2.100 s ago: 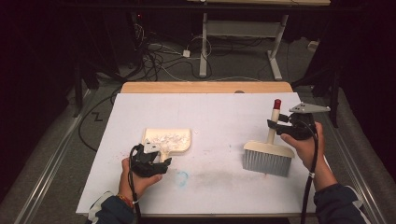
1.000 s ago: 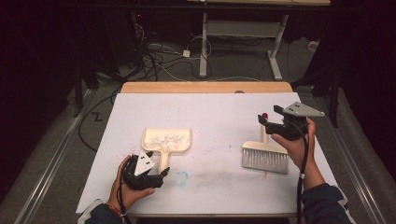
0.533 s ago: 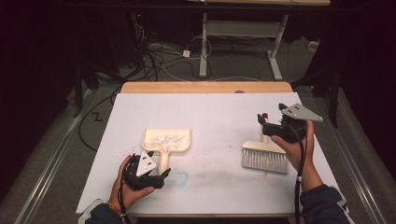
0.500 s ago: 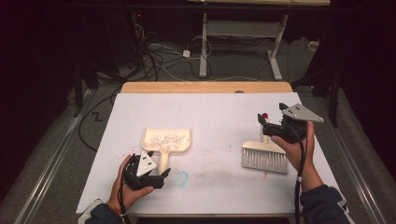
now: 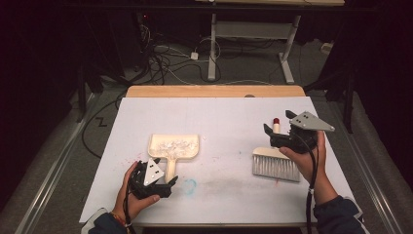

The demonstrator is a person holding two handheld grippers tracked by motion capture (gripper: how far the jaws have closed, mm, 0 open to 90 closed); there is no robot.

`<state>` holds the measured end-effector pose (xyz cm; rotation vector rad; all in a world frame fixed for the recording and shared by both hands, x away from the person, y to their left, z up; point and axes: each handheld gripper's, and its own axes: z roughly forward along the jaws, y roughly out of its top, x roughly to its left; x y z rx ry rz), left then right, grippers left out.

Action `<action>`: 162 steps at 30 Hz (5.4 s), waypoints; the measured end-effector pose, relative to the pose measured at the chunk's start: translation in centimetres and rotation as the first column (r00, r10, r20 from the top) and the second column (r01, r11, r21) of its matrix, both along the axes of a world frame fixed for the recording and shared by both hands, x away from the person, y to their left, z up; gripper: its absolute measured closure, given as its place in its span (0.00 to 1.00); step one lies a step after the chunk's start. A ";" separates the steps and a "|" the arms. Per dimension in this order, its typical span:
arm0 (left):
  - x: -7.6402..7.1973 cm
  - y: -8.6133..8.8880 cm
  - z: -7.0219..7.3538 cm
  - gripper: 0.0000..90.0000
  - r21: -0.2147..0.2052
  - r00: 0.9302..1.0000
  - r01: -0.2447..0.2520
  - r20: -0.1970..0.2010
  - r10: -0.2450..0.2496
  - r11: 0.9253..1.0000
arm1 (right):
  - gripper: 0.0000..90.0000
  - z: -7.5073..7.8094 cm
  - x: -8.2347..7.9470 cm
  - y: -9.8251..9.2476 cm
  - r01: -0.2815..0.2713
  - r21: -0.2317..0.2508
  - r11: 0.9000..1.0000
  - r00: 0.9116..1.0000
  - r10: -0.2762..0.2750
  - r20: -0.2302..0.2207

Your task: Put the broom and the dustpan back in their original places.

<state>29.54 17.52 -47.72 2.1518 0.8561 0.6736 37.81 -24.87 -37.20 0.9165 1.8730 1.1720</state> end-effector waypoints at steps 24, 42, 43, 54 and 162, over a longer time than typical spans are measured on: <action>-0.2 -0.1 -0.1 0.19 0.032 1.000 0.018 0.004 -0.019 0.999 | 0.19 0.2 -3.1 0.3 -0.034 -0.085 0.996 0.999 0.036 0.019; -0.3 -0.2 0.0 0.19 0.046 1.000 0.020 0.011 -0.021 0.999 | 0.20 -0.3 -5.3 -0.8 -0.050 -0.122 0.991 0.998 0.054 0.027; -0.3 -0.2 0.0 0.19 0.049 1.000 0.022 0.012 -0.023 0.999 | 0.20 -0.3 -5.4 -0.9 -0.051 -0.120 0.991 0.998 0.055 0.028; -0.4 -0.5 -0.1 0.19 0.057 0.999 0.034 0.010 -0.035 0.998 | 0.20 -0.7 -6.6 -2.0 -0.058 -0.119 0.991 0.998 0.060 0.012; -1.3 -0.8 -0.5 0.19 0.125 0.998 0.061 0.014 -0.063 0.990 | 0.20 -7.6 -11.0 -7.3 -0.095 -0.153 0.984 0.995 0.089 -0.046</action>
